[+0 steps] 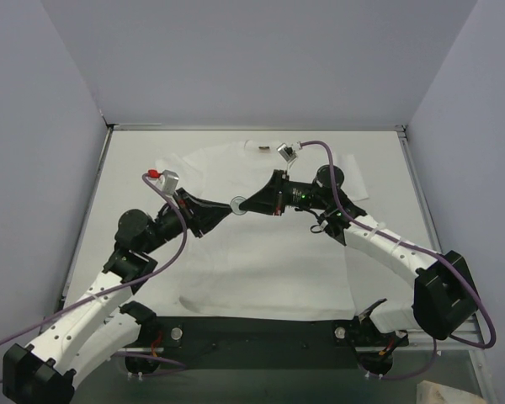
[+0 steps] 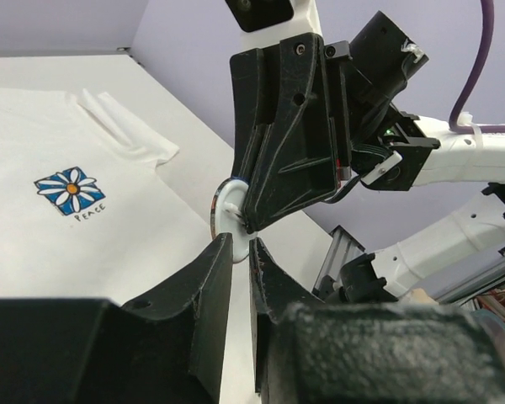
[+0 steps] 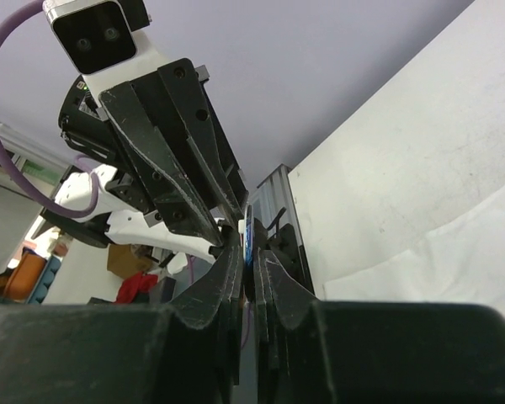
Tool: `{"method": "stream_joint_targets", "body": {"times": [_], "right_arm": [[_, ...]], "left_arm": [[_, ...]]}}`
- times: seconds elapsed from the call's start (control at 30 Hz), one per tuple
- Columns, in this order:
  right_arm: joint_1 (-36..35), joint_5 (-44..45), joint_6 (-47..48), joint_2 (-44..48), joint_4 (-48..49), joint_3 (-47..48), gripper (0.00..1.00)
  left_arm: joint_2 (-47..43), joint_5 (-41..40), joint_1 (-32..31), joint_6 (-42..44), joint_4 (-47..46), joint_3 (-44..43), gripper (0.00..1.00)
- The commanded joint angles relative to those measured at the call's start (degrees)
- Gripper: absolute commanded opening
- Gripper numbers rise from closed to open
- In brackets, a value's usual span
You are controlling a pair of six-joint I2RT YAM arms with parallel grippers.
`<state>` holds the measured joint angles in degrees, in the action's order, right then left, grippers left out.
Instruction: Pin the brooch onto the clothing
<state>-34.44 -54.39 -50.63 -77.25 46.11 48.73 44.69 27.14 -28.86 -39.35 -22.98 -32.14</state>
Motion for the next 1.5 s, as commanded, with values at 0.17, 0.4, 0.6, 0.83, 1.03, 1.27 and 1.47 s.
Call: {"method": "stream_joint_targets", "body": {"times": [0.17,0.4,0.6,0.83,1.03,1.27,1.47], "right_arm": [[0.2,-0.6,-1.1,1.8,7.3,0.1,0.0],[0.3,-0.5,-1.4,2.5,7.7,-0.1,0.0],[0.4,-0.3,-1.5,3.1,7.9,-0.5,0.0],[1.0,-0.2,-1.7,3.7,8.1,-0.7,0.0],[1.0,-0.2,-1.8,4.0,8.3,-0.9,0.0],[1.0,-0.4,-2.5,3.6,9.2,-1.3,0.0],[1.0,-0.3,-2.6,3.6,9.3,-1.5,0.0]], "left_arm": [[4.3,4.8,0.2,-3.0,-9.2,-0.2,0.29],[6.1,5.0,0.2,-3.5,-10.9,0.0,0.27],[5.0,3.7,0.6,-2.2,-7.9,-0.5,0.44],[1.7,1.2,2.0,-1.3,-3.6,0.6,0.63],[3.4,3.0,2.1,-2.9,-6.5,1.7,0.56],[6.4,5.8,2.1,-5.2,-12.9,1.6,0.53],[6.7,7.2,2.1,-6.4,-16.0,1.6,0.52]]}}
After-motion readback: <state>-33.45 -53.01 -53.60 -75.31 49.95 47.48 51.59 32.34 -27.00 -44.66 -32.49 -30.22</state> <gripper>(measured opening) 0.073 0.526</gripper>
